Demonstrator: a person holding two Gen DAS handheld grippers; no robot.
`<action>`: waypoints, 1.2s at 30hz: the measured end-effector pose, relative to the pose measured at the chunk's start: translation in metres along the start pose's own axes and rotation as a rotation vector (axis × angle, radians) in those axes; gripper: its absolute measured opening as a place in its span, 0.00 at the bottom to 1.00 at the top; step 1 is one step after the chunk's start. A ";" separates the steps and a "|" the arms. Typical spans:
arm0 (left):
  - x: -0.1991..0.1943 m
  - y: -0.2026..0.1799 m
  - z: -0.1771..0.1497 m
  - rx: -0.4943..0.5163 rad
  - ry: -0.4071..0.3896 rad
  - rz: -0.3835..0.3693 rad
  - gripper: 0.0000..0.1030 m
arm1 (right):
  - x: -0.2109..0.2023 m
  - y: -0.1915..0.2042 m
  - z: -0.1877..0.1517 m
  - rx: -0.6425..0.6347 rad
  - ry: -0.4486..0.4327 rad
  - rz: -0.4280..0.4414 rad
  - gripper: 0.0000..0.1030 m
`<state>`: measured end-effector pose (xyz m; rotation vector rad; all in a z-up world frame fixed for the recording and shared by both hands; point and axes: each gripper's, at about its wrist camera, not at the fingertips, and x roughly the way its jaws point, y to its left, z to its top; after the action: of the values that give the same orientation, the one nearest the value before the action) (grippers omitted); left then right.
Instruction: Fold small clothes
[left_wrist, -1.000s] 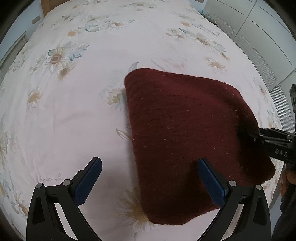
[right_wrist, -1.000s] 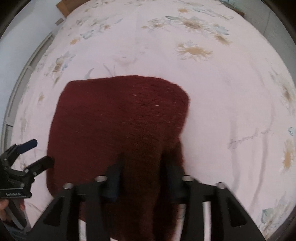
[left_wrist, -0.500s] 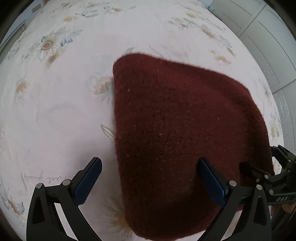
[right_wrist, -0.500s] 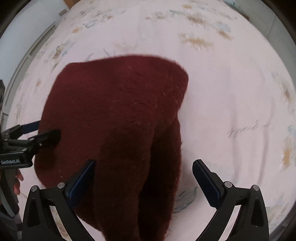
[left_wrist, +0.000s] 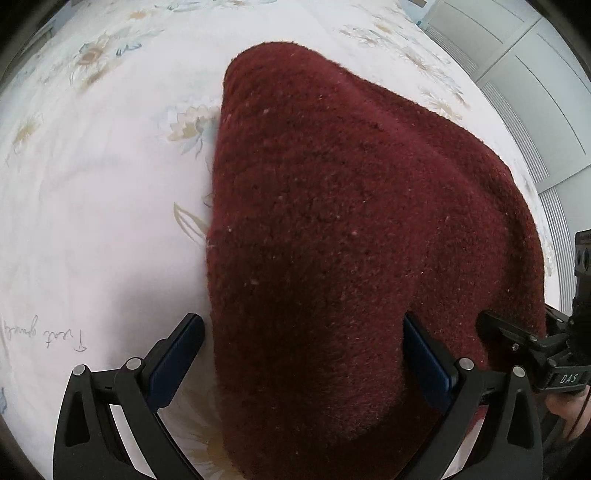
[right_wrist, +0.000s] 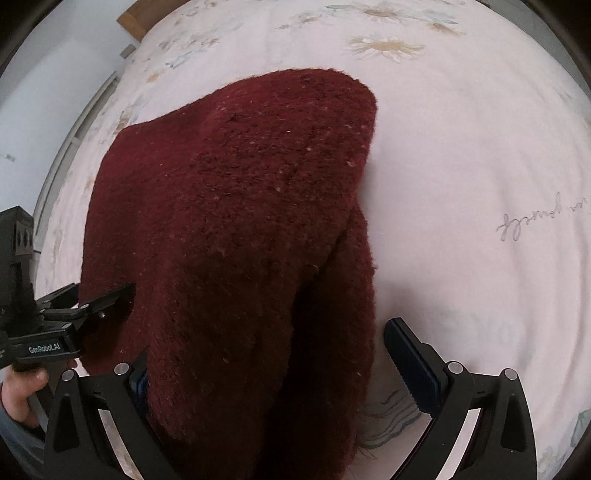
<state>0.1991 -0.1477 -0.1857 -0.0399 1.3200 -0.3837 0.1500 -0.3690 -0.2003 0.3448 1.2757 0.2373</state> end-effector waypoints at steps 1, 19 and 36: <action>-0.001 -0.001 -0.001 0.011 -0.005 0.005 1.00 | 0.001 0.000 0.000 0.003 0.002 0.008 0.99; -0.017 -0.023 0.007 0.119 -0.032 -0.056 0.51 | -0.017 0.011 0.005 0.070 -0.001 0.042 0.45; -0.118 0.051 0.022 0.134 -0.171 -0.079 0.45 | -0.035 0.127 0.039 -0.117 -0.067 0.023 0.41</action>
<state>0.2100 -0.0693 -0.0819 -0.0128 1.1239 -0.5241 0.1799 -0.2692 -0.1109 0.2650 1.1871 0.3159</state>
